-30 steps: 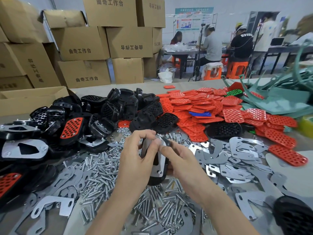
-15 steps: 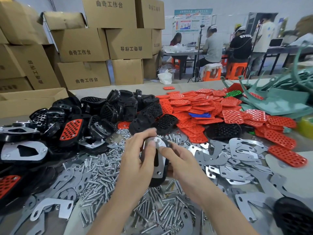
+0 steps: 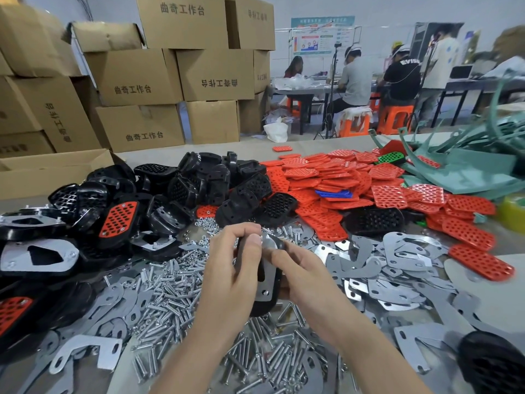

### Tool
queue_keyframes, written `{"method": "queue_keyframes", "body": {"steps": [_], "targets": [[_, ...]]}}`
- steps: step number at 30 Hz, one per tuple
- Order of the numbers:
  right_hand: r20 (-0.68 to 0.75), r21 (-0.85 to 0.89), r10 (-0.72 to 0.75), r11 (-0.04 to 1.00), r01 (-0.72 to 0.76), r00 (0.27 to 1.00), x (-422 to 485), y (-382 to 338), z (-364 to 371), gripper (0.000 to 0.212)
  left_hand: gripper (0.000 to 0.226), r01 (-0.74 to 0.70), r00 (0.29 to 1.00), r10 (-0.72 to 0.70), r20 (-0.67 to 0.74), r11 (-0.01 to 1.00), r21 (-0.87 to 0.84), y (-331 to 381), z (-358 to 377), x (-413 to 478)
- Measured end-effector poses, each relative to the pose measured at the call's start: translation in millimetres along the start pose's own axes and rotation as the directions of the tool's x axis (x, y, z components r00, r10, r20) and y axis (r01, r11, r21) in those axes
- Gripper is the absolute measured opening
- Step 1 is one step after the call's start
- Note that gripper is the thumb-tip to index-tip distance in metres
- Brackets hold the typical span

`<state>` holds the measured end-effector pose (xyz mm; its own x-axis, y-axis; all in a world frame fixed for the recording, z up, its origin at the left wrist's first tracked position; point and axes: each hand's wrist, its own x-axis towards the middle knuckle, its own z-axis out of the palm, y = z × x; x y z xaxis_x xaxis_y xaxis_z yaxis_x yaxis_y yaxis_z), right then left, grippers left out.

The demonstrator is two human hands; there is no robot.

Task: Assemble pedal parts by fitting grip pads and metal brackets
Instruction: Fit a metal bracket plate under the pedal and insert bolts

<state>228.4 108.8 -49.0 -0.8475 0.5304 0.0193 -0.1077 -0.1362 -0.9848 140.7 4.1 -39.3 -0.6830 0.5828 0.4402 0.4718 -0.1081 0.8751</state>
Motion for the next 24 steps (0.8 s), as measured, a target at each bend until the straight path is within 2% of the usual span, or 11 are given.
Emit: {"method": "queue_keyframes", "body": {"steps": [5,9,14,17,19,21,24], "targets": [[0.001,0.014,0.002,1.0,-0.002,1.0,1.2,1.2,-2.0,0.025,0.026,-0.076,0.997,0.073,0.032,0.99,0.119,2.4,1.4,-0.3],[0.007,0.014,0.005,1.0,-0.005,1.0,1.2,1.0,-2.2,0.022,0.022,0.023,1.0,-0.023,0.021,1.0,-0.002,0.4,4.1,-3.9],[-0.002,0.014,-0.007,1.0,0.007,1.0,0.3,-1.0,-1.4,0.02,0.025,-0.015,1.0,0.015,-0.021,1.0,0.01,0.0,3.1,2.0],[-0.02,-0.04,-0.014,0.999,0.013,1.0,0.5,-0.7,-0.4,0.022,0.018,-0.068,0.998,0.069,-0.01,0.994,0.085,-0.9,3.7,2.7],[-0.021,-0.059,-0.007,0.998,0.005,1.0,0.4,-0.8,1.0,0.024,0.01,-0.044,0.998,0.046,-0.033,0.997,0.069,-3.2,5.0,3.2],[-0.024,-0.038,0.002,0.999,-0.003,1.0,-0.5,-1.7,1.3,0.022,0.014,0.013,0.999,-0.014,-0.051,0.999,-0.03,-5.1,5.4,3.3],[-0.017,-0.019,0.006,1.0,-0.007,1.0,-1.8,-2.7,1.5,0.021,0.009,0.0,0.998,0.001,-0.06,1.0,0.014,-8.9,3.4,3.7]]}}
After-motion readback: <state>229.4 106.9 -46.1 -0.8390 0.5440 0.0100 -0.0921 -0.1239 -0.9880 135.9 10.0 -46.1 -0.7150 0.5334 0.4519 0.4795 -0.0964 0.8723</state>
